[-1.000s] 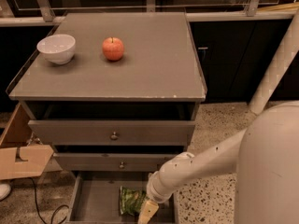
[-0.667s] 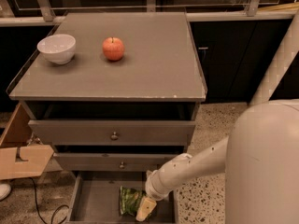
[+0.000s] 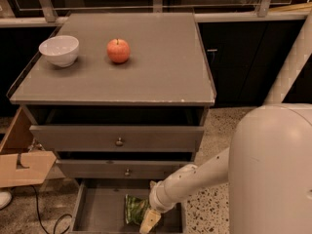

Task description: Pick green jalapeno chip bag from bottom drawer and place on counter

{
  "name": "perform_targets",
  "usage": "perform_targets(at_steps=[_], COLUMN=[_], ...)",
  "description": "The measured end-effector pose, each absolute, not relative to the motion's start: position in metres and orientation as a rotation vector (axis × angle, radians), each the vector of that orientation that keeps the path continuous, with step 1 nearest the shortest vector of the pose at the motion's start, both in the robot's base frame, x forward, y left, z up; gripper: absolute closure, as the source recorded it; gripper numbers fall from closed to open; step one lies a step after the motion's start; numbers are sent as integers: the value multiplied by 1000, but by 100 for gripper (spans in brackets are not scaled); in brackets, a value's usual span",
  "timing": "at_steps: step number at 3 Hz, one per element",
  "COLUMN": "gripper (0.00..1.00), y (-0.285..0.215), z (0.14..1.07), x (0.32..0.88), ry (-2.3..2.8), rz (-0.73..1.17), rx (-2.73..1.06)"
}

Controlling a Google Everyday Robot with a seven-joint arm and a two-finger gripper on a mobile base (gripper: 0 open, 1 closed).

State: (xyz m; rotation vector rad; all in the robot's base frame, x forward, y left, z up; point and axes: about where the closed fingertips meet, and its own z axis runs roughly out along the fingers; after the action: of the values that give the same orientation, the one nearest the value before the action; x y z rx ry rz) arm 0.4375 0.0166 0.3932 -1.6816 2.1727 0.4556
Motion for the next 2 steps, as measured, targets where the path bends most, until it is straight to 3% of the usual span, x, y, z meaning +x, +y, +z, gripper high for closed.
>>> perform_targets(at_steps=[2], gripper=[0], y=[18], z=[346], x=[461], ry=[2120], rz=[304], rx=[-1707])
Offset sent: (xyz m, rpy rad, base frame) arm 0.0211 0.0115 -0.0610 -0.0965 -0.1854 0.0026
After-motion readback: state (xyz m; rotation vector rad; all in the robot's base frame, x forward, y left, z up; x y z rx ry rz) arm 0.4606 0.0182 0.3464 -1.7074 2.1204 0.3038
